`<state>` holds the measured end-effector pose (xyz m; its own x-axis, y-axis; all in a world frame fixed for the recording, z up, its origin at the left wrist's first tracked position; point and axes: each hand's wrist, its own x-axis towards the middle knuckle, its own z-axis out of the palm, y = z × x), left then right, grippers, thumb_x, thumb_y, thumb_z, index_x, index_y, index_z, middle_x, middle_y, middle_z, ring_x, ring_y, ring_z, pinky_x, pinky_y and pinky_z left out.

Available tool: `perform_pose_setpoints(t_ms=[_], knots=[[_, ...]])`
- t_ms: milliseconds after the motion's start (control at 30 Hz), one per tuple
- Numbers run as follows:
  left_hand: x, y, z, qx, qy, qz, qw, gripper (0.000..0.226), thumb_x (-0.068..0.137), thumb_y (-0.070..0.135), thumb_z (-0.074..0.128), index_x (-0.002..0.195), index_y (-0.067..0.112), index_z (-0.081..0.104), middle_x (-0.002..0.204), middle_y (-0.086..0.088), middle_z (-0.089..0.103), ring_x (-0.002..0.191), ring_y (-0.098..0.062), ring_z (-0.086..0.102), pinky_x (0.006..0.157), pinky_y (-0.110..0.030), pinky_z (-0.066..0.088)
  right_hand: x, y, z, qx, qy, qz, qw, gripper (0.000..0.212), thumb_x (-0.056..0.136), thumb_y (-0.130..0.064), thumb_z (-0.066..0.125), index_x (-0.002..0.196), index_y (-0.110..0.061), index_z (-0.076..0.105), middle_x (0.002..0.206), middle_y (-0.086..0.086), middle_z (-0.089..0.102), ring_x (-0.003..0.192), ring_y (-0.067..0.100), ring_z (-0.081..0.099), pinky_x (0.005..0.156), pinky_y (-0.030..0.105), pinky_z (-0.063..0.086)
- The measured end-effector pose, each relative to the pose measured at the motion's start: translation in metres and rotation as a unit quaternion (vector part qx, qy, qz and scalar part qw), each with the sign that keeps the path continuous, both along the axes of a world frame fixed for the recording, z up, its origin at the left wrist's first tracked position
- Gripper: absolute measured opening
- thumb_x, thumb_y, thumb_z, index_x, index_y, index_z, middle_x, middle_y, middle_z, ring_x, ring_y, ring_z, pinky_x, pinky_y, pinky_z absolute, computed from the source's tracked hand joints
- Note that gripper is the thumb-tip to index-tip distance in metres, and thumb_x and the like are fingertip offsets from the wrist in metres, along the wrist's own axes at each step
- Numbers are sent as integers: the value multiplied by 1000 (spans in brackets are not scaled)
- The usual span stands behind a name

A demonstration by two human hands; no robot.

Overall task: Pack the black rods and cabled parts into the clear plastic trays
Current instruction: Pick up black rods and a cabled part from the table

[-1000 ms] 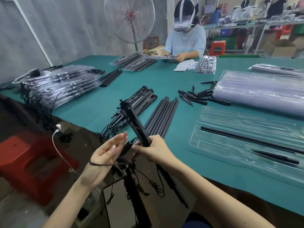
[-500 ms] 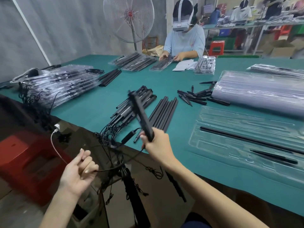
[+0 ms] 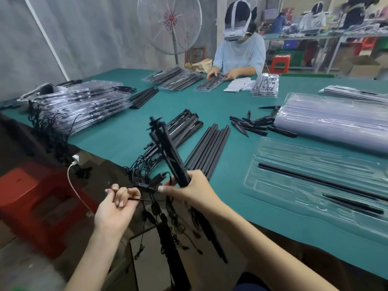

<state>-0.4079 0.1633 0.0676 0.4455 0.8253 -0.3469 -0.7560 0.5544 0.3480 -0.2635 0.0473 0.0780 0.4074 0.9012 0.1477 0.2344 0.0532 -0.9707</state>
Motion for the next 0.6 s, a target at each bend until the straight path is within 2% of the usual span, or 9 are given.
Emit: perform_pose_setpoints(t_ms=[100, 167, 233, 267, 333, 400, 467, 500, 600], knots=[[-2, 7, -3, -1, -10, 8, 1000, 37, 103, 17, 26, 69, 17, 42, 50, 5, 21, 38, -8, 20, 68, -14, 34, 16, -4, 15, -58, -2, 89, 994, 11, 78, -24, 77, 79, -14, 75, 54, -10, 60, 45, 0, 49, 46, 13, 38], [-4, 13, 0, -8, -54, 22, 998, 36, 102, 14, 28, 69, 16, 43, 49, 5, 20, 38, -8, 19, 62, -12, 33, 23, -4, 16, -148, -135, 106, 974, 17, 80, -21, 73, 84, -4, 73, 59, -2, 61, 48, 6, 50, 48, 18, 39], [-8, 21, 7, 19, -64, 4, 998, 35, 100, 17, 33, 68, 14, 46, 48, 7, 20, 39, -7, 14, 47, -11, 28, 26, -2, 9, -169, -247, 27, 954, 22, 84, -21, 68, 82, 1, 67, 68, 13, 61, 56, 17, 51, 53, 28, 40], [-11, 25, 9, 49, -40, -26, 998, 36, 99, 21, 36, 66, 15, 49, 49, 7, 19, 40, -7, 11, 40, -14, 25, 26, -1, 6, -154, -240, -21, 958, 22, 86, -20, 66, 80, 1, 63, 69, 15, 61, 57, 19, 50, 54, 29, 39], [-21, 33, 10, 134, 74, -116, 981, 38, 97, 29, 38, 65, 17, 52, 53, 7, 13, 41, -7, 7, 32, -17, 20, 30, -1, 3, -88, -115, -108, 983, 25, 89, -20, 65, 81, 4, 62, 63, 9, 55, 51, 15, 45, 50, 24, 35], [-36, 40, 3, 231, 236, -198, 923, 34, 94, 35, 40, 67, 17, 51, 56, 8, 11, 40, -4, 6, 30, -14, 15, 38, 0, 3, -31, -38, -179, 983, 29, 90, -20, 66, 85, 8, 63, 57, 3, 48, 46, 11, 37, 48, 22, 31], [-49, 47, -13, 296, 364, -237, 851, 30, 92, 35, 43, 72, 13, 49, 51, 10, 16, 34, -2, 11, 33, -10, 15, 45, -1, 5, -14, -48, -187, 981, 30, 88, -21, 68, 83, 8, 64, 54, 0, 47, 42, 7, 34, 46, 19, 31], [-54, 49, -22, 305, 395, -239, 833, 30, 94, 33, 42, 75, 11, 48, 48, 10, 19, 32, -1, 13, 35, -9, 16, 47, -1, 7, -15, -62, -171, 983, 30, 88, -22, 69, 82, 7, 65, 53, -1, 48, 40, 5, 33, 44, 17, 30], [-62, 50, -42, 291, 401, -200, 845, 30, 99, 30, 37, 77, 10, 45, 47, 10, 20, 35, -2, 10, 37, -10, 14, 47, -5, 13, -38, -89, -84, 992, 27, 86, -26, 70, 82, 0, 70, 57, -3, 60, 39, 3, 37, 43, 17, 33]])
